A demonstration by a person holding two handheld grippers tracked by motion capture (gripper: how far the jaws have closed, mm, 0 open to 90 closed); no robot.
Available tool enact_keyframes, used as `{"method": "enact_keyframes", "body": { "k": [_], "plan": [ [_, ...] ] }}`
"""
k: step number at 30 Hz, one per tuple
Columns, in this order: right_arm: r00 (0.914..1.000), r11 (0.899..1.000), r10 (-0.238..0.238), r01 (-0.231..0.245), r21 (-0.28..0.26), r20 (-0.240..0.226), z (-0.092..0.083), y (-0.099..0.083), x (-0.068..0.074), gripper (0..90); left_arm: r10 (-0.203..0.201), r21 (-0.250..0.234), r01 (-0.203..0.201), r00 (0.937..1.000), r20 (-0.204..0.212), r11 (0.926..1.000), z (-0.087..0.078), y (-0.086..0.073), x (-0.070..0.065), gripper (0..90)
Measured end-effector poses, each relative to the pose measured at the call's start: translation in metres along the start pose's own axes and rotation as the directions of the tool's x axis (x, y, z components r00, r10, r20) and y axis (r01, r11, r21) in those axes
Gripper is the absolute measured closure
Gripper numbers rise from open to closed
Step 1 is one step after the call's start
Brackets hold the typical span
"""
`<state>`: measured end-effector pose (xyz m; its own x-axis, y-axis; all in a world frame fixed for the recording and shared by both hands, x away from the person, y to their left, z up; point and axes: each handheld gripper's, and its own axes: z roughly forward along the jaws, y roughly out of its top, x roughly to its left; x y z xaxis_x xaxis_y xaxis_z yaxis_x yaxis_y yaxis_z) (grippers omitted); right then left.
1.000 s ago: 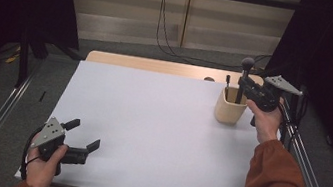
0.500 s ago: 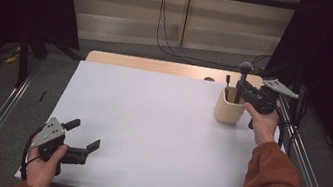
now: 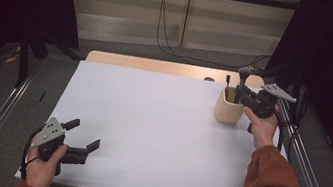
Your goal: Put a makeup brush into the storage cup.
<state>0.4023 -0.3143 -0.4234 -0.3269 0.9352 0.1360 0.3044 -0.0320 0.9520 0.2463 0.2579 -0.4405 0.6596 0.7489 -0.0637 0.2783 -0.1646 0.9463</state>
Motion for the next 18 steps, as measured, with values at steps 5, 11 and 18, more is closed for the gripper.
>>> {"method": "enact_keyframes", "body": {
  "k": [5,11,18],
  "plan": [
    [0.9999,1.000,0.010,-0.010,0.008,-0.005,0.0002,-0.0018,0.0001,72.4,0.000,0.001,0.000,1.0000,0.001,1.0000,0.0001,0.0001,-0.0001,1.8],
    [0.9998,0.999,0.021,-0.021,0.031,0.003,-0.0001,-0.0042,-0.0013,69.7,0.001,0.002,-0.001,1.0000,0.002,1.0000,0.0001,0.0000,-0.0001,1.8],
    [0.9990,0.999,0.044,-0.044,0.031,0.001,-0.0035,-0.0048,-0.0030,57.0,0.001,0.002,-0.001,1.0000,0.003,1.0000,0.0004,0.0000,-0.0002,1.8]
  ]
}}
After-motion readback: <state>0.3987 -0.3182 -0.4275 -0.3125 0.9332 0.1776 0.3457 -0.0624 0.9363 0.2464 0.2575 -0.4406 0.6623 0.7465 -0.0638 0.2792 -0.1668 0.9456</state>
